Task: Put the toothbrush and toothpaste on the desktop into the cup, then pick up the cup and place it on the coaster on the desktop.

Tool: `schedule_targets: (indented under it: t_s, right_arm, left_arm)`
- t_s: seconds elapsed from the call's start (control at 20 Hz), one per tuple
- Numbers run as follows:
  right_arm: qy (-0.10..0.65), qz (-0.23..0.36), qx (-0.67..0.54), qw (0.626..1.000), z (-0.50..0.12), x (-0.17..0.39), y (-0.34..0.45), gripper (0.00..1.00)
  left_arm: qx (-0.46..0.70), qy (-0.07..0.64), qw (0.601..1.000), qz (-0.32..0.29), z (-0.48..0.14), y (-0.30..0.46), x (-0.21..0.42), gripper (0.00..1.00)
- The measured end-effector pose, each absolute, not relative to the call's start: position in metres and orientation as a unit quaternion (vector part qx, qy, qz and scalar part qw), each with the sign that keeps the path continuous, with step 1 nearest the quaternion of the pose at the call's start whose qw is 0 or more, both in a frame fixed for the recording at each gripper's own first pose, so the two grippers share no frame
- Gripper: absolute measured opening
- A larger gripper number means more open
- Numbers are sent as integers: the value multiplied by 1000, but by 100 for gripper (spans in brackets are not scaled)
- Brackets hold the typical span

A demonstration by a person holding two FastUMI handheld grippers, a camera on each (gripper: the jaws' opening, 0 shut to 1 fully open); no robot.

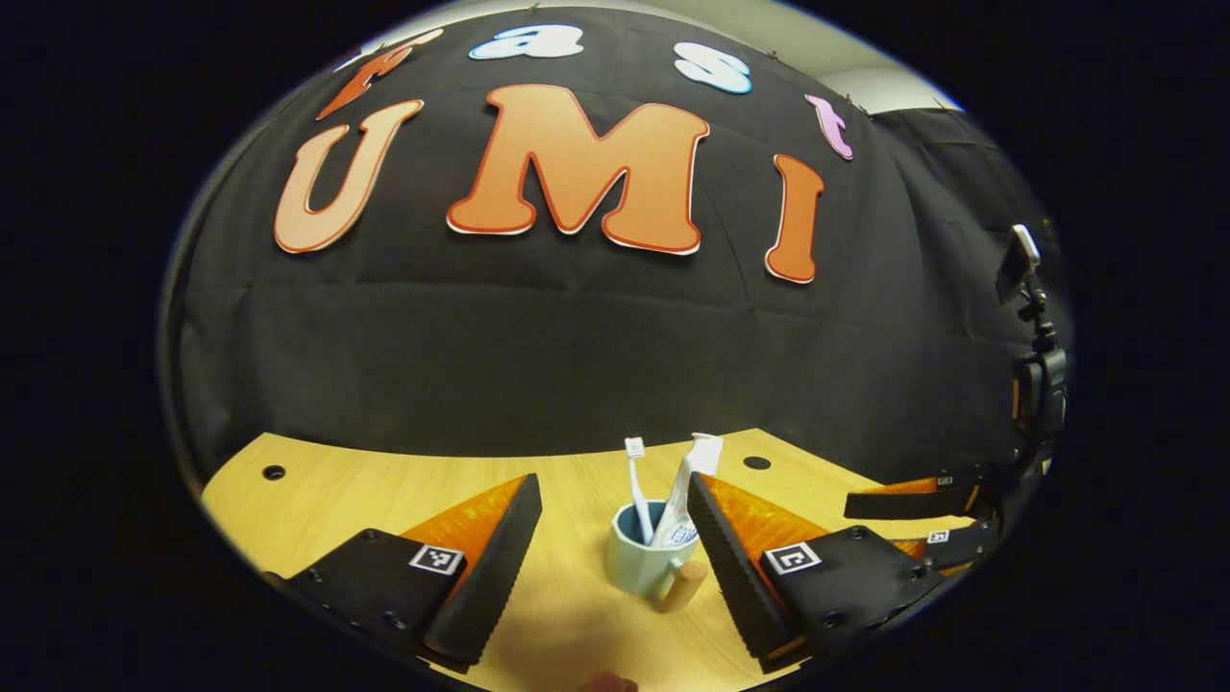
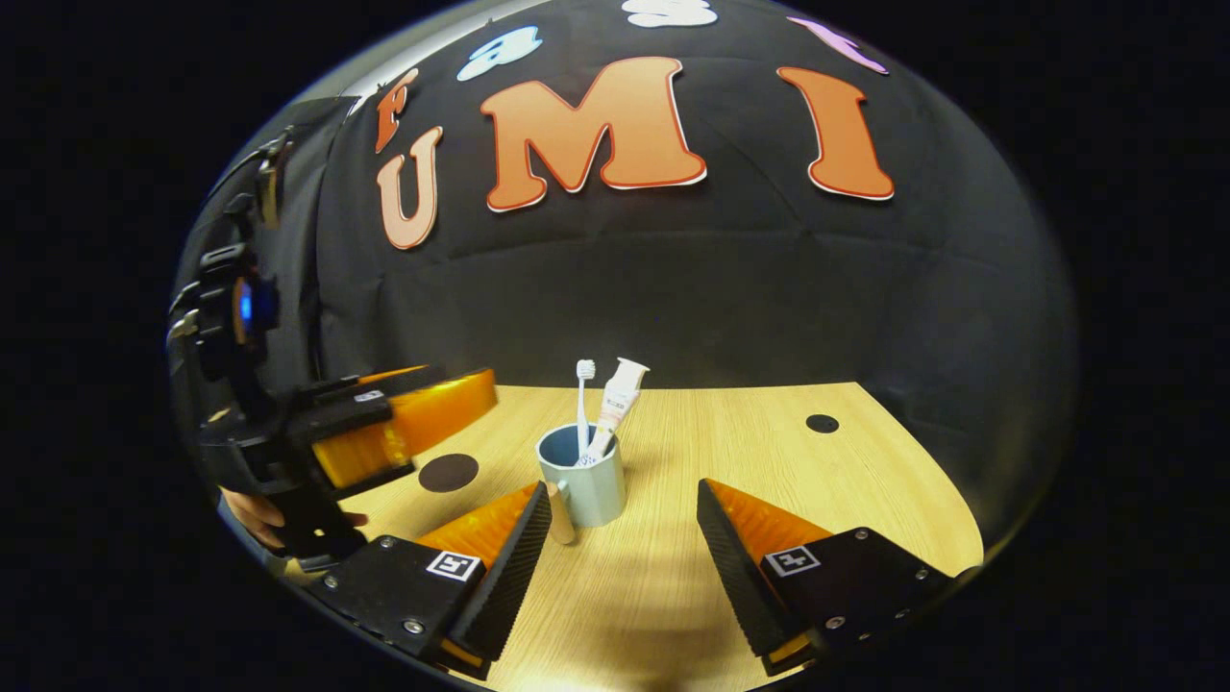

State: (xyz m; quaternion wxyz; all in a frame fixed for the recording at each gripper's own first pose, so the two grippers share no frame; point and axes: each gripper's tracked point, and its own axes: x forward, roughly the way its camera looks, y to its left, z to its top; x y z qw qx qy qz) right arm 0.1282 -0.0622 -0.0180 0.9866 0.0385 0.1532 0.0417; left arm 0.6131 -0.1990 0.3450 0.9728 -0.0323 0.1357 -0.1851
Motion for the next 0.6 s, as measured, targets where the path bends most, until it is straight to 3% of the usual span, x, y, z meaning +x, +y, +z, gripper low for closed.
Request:
schedule_targets:
  t_s: [0.4, 0.45, 0.5, 0.6]
  right_arm:
    - [231, 36, 17, 972, -12, 151, -35, 92]
    - [254, 36, 18, 966, -20, 157, -30, 86]
    - [281, 39, 19, 959, -31, 162, -23, 91]
    - [329, 39, 11, 944, -49, 171, -13, 89]
  left_arm:
    - [8, 128, 985, -114, 367, -82, 534, 98]
    - [8, 128, 986, -105, 368, -72, 527, 98]
    - [3, 127, 987, -100, 368, -64, 522, 98]
    - [3, 123, 989, -83, 368, -48, 511, 98]
